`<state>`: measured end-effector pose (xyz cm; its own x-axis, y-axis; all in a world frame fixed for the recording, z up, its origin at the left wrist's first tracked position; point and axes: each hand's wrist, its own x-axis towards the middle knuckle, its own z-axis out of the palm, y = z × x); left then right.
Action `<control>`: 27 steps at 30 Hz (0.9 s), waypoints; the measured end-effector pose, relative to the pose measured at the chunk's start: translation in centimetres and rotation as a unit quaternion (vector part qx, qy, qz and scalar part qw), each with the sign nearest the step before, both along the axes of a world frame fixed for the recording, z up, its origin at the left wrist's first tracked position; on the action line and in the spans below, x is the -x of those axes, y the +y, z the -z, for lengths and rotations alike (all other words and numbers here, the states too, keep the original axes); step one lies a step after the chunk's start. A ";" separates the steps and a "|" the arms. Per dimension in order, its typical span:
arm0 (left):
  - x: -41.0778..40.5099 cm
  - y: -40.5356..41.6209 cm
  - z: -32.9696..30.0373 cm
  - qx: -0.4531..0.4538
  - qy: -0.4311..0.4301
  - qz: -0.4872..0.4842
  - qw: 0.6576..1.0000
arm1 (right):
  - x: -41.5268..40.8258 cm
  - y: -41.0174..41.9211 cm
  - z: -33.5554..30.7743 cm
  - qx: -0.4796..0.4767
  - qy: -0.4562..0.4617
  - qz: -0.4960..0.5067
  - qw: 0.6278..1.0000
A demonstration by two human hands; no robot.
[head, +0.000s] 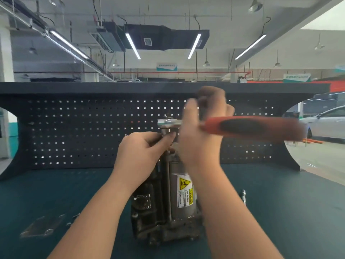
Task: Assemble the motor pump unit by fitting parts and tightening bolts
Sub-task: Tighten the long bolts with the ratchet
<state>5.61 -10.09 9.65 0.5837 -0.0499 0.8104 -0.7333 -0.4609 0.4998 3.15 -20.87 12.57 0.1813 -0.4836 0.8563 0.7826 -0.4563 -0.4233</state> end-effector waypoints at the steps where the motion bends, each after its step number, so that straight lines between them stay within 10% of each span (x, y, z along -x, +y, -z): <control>1: 0.2 -0.1 0.0 -0.002 -0.004 0.009 1.000 | -0.7 -1.4 -0.1 -0.046 0.015 -0.046 0.998; 4: 0.4 -0.3 0.2 0.014 0.007 0.014 1.000 | -1.7 -3.2 0.2 -0.106 0.110 -0.172 0.973; 8: 1.0 -0.8 0.0 0.034 0.015 0.010 0.999 | 0.1 0.4 -0.2 -0.025 -0.026 -0.064 0.997; 11: 2.5 -2.5 0.2 -0.135 -0.036 -0.245 0.960 | 1.0 4.1 0.8 0.146 -0.068 0.101 0.982; 15: 2.8 -2.8 -1.7 -0.264 -0.089 -0.346 0.896 | 0.7 5.7 1.6 0.197 -0.009 0.133 0.971; 18: 1.8 -1.9 -0.6 0.018 0.089 -0.113 0.989 | 0.4 2.8 0.4 0.077 -0.023 0.097 0.992; 27: 0.2 -0.4 -0.1 0.029 0.019 0.012 0.999 | 0.0 -0.1 -0.6 -0.092 0.046 -0.143 0.984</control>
